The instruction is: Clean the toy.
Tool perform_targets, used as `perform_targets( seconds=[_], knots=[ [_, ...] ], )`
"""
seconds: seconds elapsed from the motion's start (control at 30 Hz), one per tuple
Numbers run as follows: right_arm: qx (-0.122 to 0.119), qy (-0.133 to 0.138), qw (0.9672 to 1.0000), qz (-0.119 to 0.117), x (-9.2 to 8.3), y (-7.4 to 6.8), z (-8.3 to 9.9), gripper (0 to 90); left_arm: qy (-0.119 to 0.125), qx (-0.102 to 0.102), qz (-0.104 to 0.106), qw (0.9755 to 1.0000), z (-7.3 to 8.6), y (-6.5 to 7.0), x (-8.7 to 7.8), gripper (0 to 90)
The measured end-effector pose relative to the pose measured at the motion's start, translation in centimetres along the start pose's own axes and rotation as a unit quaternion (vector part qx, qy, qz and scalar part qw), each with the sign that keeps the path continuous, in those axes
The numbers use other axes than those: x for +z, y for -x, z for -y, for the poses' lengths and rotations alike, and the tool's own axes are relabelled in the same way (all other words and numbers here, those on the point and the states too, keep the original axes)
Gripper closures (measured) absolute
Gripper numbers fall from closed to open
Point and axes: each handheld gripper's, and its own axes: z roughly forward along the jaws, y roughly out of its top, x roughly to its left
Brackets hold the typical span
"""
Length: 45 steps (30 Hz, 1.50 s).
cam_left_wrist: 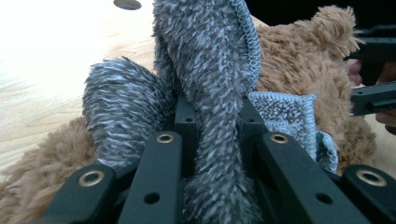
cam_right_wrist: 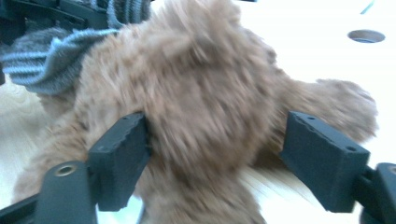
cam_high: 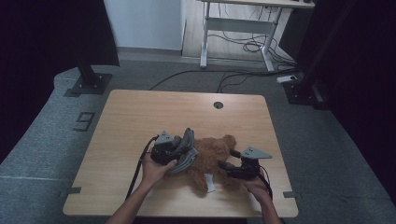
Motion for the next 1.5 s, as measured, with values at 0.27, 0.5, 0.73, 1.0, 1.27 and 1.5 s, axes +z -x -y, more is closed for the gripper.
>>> perform_targets(
  seconds=[0.27,0.5,0.73,1.0,1.27,1.5],
  knots=[
    [-0.020,-0.033,0.9992,0.000,2.6,-1.1,-0.6,32.7,0.007,-0.001,-0.001,1.0000,0.4,-0.2,-0.1,76.3],
    [-0.043,-0.012,0.9982,0.040,3.8,-1.1,-0.5,46.6,0.010,-0.003,-0.016,0.9998,-0.1,-0.5,0.5,76.2],
    [-0.041,-0.004,0.9985,0.037,3.4,-0.8,0.1,50.2,-0.017,-0.006,0.030,0.9994,-4.3,1.4,0.6,75.3],
    [-0.080,0.003,0.9954,0.052,2.9,-1.9,0.7,53.1,-0.056,0.024,0.042,0.9973,-7.7,6.6,6.3,73.6],
    [-0.089,0.003,0.9942,0.059,2.8,-2.2,1.4,54.3,-0.060,-0.002,0.048,0.9970,-6.1,4.6,6.2,75.0],
    [-0.078,0.005,0.9955,0.054,2.6,-2.0,1.5,54.5,-0.041,0.015,-0.014,0.9989,-4.3,1.7,1.6,75.0]
  ],
)
